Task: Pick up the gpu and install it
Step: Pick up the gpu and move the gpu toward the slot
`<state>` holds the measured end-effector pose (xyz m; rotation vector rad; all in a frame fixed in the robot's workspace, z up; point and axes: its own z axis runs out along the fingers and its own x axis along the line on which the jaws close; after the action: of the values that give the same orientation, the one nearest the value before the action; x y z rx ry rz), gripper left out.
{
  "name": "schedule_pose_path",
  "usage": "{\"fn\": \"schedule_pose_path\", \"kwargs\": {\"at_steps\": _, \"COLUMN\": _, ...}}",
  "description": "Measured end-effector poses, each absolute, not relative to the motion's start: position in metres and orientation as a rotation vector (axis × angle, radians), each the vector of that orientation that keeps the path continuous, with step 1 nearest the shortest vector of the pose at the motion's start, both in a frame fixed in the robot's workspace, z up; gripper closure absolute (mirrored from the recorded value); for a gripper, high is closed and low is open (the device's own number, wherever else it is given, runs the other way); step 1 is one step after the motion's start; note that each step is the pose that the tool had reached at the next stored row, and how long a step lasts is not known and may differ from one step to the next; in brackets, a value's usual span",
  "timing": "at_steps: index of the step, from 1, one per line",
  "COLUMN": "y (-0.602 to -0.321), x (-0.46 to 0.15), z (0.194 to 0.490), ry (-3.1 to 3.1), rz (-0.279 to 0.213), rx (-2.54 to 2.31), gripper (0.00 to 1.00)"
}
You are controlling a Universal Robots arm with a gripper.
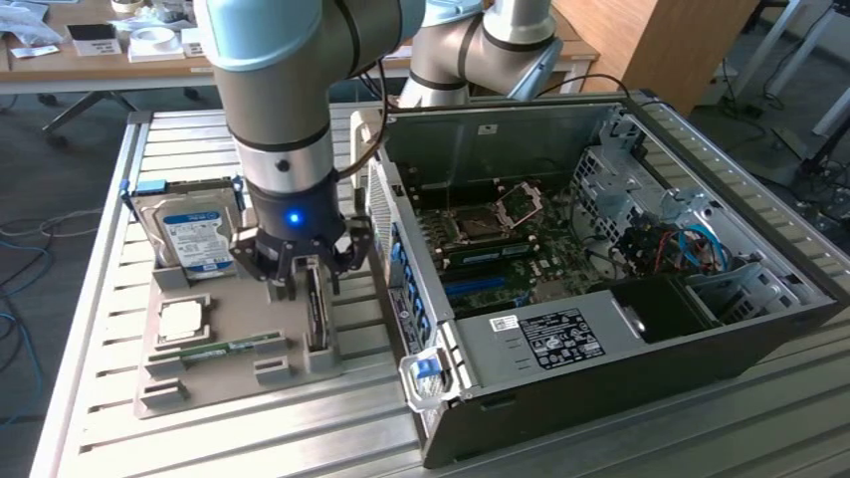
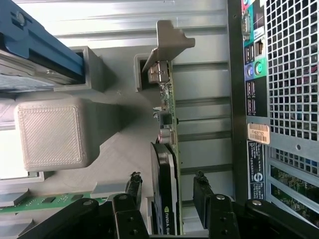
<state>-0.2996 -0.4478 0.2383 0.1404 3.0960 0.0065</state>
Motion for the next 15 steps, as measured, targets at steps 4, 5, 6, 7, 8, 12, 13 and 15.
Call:
{"fn": "schedule_pose_path", "kwargs": {"at_steps": 4, "y": -0.4478, "x": -0.2996, "z": 0.2340, "ry": 3.096, "rz": 0.004, "rx": 0.140, "gripper": 0.45}}
{"fn": "schedule_pose_path", "kwargs": {"at_steps": 5, "y": -0.4478, "x": -0.2996, "z": 0.2331, "ry": 3.096, "rz": 0.004, "rx": 0.140, "gripper": 0.45}}
{"fn": "schedule_pose_path", "kwargs": {"at_steps": 6, "y": -0.4478, "x": -0.2996, "z": 0.2322, "ry": 3.096, "rz": 0.003, "rx": 0.140, "gripper": 0.45}}
{"fn": "schedule_pose_path", "kwargs": {"at_steps": 7, "y": -0.4478, "x": -0.2996, "z": 0.2314, "ry": 3.096, "rz": 0.003, "rx": 0.140, "gripper": 0.45}}
{"fn": "schedule_pose_path", "kwargs": {"at_steps": 8, "y": -0.4478, "x": -0.2997, "z": 0.2312, "ry": 3.096, "rz": 0.003, "rx": 0.140, "gripper": 0.45}}
{"fn": "schedule_pose_path", "kwargs": {"at_steps": 12, "y": -0.4478, "x": -0.2996, "z": 0.2311, "ry": 3.096, "rz": 0.003, "rx": 0.140, "gripper": 0.45}}
{"fn": "schedule_pose_path", "kwargs": {"at_steps": 13, "y": -0.4478, "x": -0.2996, "z": 0.2310, "ry": 3.096, "rz": 0.003, "rx": 0.140, "gripper": 0.45}}
{"fn": "schedule_pose_path", "kwargs": {"at_steps": 15, "y": -0.4478, "x": -0.2996, "z": 0.2310, "ry": 3.096, "rz": 0.003, "rx": 0.140, "gripper": 0.45}}
